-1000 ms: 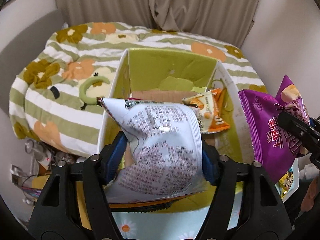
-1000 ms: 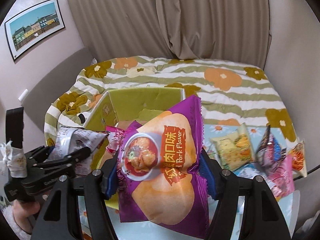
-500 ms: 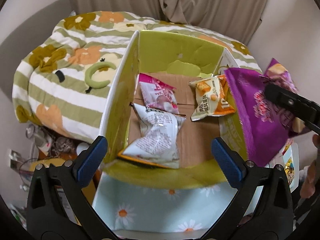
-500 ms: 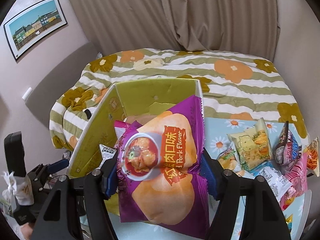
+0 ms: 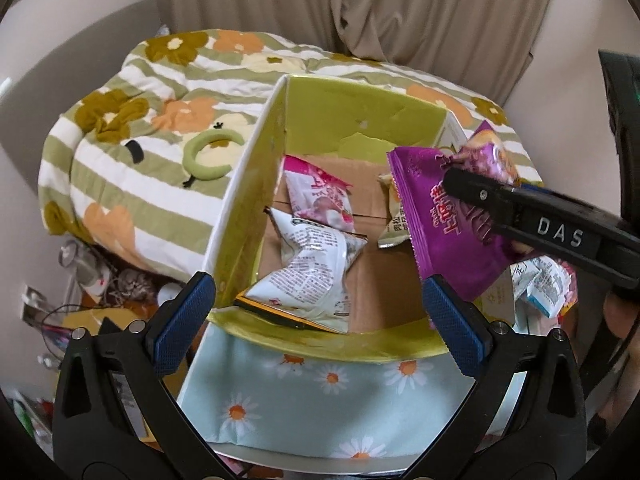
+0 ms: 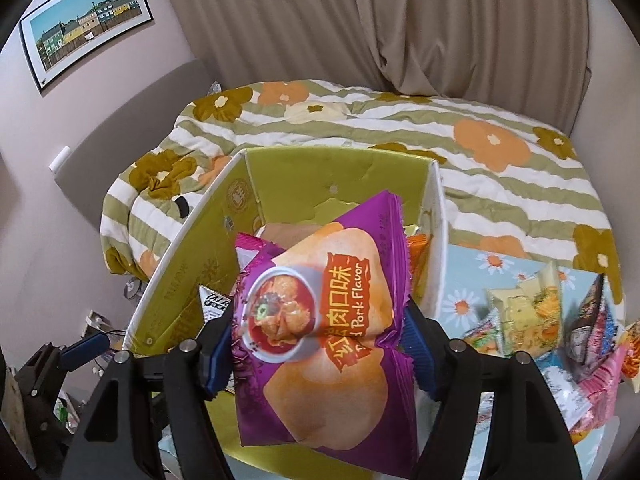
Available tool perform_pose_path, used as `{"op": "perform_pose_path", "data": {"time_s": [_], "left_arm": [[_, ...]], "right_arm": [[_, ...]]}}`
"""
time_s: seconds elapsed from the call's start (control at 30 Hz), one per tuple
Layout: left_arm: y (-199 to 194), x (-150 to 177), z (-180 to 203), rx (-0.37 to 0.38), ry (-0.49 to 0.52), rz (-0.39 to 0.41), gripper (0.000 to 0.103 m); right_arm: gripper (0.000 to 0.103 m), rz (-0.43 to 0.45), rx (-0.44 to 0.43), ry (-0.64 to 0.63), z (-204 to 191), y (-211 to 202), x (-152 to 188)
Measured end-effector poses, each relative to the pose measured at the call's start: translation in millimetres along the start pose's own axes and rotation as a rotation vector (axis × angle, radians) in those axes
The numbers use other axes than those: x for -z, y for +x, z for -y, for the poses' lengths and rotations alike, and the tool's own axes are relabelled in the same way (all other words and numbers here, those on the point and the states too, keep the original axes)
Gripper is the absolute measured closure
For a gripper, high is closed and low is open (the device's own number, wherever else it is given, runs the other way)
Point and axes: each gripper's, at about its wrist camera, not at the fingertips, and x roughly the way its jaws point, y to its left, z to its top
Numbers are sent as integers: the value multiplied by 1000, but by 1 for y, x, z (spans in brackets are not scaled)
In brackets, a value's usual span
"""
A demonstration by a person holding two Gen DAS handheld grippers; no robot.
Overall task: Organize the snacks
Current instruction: 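Drop the purple chip bag into the box by opening the right tool, then move both tools back over the remaining snack pile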
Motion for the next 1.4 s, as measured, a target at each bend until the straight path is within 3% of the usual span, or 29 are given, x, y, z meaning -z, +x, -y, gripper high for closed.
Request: {"op": "perform_pose_path", "data": {"time_s": [0.07,0.13,0.17,0.53,0.87,1.13,1.4], "left_arm": [[0,1,-4,-3,-8,2,0],[0,2,-6,-6,-10,4,0],[-1,3,-7,-8,-9,4,0],[-25,6,-9,11,7,55,0],[-59,15,13,55,116,120,0],[-78,23,46,159,197,145,0],[-81,38,102,227,249,128,0]], "right_arm": [[27,-6,-11,7,1,4,3],[7,-3,-12,9,1,5,7],[5,4,-6,6,1,4,9],[5,10,22,-6,3,-23,23],[5,80,74,16,7,-81,37],[5,134,153,55,27,-135,67],[5,170,240,118,76,-185,103]]}}
